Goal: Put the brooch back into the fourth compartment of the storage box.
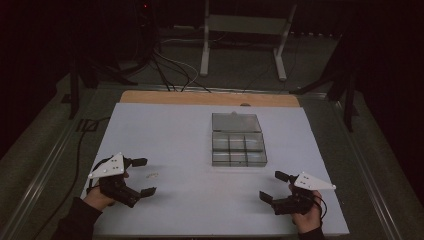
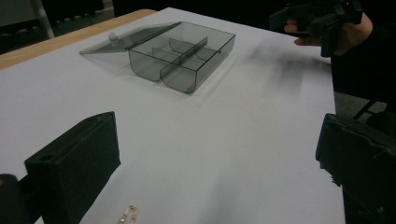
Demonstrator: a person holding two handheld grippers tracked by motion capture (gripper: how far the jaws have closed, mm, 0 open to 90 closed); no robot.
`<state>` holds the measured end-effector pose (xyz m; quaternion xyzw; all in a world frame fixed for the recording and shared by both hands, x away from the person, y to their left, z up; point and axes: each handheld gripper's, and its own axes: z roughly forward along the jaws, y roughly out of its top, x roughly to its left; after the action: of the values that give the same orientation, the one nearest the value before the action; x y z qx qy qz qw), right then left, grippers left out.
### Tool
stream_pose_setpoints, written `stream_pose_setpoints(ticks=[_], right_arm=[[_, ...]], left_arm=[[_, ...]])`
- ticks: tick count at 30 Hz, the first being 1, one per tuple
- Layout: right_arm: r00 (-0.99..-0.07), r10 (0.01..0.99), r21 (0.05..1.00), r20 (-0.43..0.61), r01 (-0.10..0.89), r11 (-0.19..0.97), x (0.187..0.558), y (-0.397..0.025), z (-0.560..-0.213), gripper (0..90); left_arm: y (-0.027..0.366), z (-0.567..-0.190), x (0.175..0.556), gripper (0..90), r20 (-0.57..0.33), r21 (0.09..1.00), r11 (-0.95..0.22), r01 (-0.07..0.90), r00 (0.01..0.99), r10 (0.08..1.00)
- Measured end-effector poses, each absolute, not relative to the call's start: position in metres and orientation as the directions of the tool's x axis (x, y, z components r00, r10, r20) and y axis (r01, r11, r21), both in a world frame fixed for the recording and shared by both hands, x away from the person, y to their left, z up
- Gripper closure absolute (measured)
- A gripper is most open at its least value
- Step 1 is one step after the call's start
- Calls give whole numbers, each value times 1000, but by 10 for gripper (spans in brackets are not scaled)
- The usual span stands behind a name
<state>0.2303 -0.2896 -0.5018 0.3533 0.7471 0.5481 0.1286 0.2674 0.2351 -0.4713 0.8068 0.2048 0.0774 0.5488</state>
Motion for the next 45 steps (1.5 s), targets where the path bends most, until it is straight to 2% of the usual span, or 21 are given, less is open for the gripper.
stream_pose_setpoints(ticks=[7, 20, 37, 43, 45], right_arm=[[-723, 664, 911, 194, 384, 153, 230, -289, -502, 0], [-721, 661, 909, 206, 392, 145, 230, -291, -502, 0], [-723, 657, 907, 215, 398, 141, 231, -291, -503, 0], [-724, 655, 906, 216, 399, 142, 231, -291, -503, 0], [-726, 654, 907, 214, 396, 144, 231, -291, -503, 0]], left_arm=[[236, -476, 284, 13, -113, 910, -328, 254, 912, 394], [242, -494, 308, 14, -137, 884, -360, 298, 902, 409], [239, -513, 322, 21, -133, 808, -484, 337, 904, 407], [239, -517, 323, 82, -111, 776, -536, 332, 909, 402], [240, -518, 323, 157, -101, 770, -543, 334, 905, 412]])
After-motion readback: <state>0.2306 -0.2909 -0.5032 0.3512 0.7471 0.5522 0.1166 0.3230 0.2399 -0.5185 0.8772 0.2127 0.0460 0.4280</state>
